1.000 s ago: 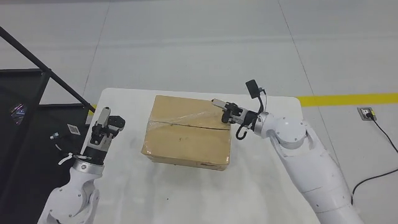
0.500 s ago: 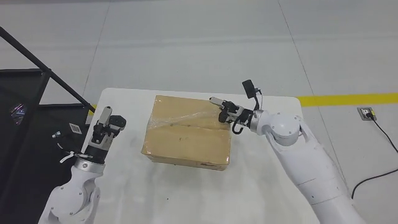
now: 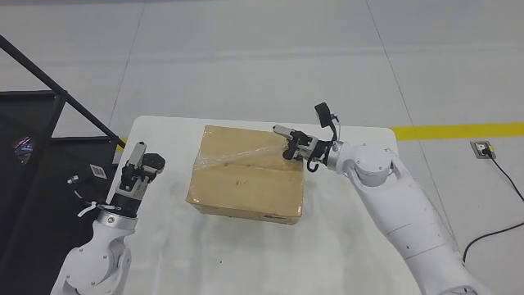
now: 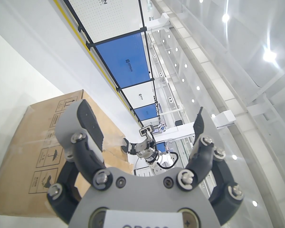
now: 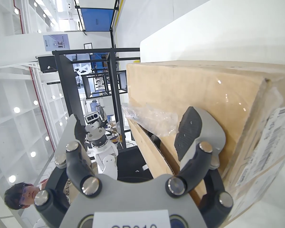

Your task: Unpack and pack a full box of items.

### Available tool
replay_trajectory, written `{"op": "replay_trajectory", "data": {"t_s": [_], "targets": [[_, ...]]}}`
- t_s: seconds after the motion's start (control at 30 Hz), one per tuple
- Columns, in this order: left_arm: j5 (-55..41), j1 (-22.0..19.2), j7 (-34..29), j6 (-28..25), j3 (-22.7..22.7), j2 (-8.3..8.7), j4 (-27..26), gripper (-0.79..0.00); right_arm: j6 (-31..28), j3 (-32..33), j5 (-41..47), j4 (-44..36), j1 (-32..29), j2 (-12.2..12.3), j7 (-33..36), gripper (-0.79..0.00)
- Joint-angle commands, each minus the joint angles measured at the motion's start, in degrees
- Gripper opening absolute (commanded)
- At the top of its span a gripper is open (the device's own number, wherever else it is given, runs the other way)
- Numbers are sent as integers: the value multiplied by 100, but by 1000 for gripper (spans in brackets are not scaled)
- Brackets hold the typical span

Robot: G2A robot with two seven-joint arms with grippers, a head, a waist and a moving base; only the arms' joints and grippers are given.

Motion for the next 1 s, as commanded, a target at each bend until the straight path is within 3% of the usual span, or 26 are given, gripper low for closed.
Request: {"op": "replay_trajectory", "data": {"t_s": [0.0,0.13,0.3,0.4,0.67,0.97], "targets": [[8,10,-7,0,0,-2,8,0,-18,-23,8,65,40,-13,12,-388],[-1,3,-17,15,-4,-6,59,0,-51,-39,-22,141,93,-19,82,-594],[-26,-56,-82,82,11,-8,157,0,13,-39,-220,47,70,10,152,-665],[-29,-117,-155,127,46,-10,229,0,26,22,-298,-129,-27,46,159,-785],[-244,-357,-945,177,110,20,455,0,71,275,-653,-1061,-571,196,96,-785],[-482,-921,-2007,377,246,71,1005,0,246,613,-993,-2194,-1384,347,-270,-785]]}}
